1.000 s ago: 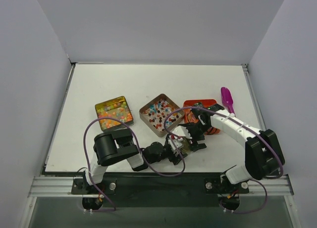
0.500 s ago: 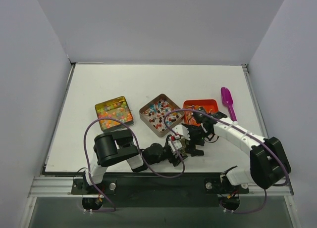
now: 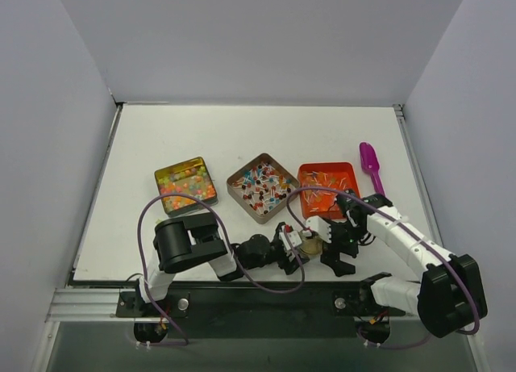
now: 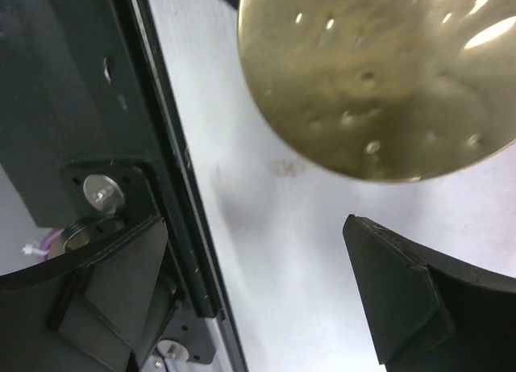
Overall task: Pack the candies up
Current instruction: Screw the bottle lid onto the packing bottle.
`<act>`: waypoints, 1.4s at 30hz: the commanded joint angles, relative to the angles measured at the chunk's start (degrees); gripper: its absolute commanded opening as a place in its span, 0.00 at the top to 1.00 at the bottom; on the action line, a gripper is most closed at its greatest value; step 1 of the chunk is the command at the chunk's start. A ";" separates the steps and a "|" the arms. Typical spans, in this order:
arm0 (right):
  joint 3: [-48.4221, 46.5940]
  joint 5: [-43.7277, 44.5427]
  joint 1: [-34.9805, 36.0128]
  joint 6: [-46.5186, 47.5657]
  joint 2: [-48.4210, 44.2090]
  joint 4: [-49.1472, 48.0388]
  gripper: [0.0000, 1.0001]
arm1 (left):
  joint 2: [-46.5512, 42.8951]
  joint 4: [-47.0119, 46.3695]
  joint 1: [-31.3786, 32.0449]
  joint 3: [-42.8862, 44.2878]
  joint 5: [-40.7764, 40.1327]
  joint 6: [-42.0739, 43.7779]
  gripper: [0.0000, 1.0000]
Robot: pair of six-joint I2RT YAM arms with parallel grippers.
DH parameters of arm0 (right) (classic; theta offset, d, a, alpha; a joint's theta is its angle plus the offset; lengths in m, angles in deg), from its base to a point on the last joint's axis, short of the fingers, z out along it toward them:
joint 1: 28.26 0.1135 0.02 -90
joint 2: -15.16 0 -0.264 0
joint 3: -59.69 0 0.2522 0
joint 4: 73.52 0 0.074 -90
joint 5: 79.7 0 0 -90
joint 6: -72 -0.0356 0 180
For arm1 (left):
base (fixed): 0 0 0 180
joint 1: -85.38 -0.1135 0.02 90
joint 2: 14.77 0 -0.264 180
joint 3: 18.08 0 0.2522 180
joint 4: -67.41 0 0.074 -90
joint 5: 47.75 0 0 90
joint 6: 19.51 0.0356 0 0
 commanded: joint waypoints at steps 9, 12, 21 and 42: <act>-9.32 -9.09 -12.03 15.06 -13.85 9.99 0.00 | 5.73 25.68 -1.11 -4.08 -2.85 1.45 1.00; -15.37 -15.33 -11.77 15.07 -10.09 9.62 0.00 | 5.64 25.68 -1.11 -4.08 -2.41 1.27 1.00; -32.43 -20.80 -7.02 25.26 16.36 19.02 0.00 | 5.64 25.15 -0.94 -4.08 -2.32 1.36 1.00; -33.68 -18.34 0.10 31.68 32.03 21.76 0.00 | 5.73 24.62 -1.02 -4.08 -2.67 0.75 1.00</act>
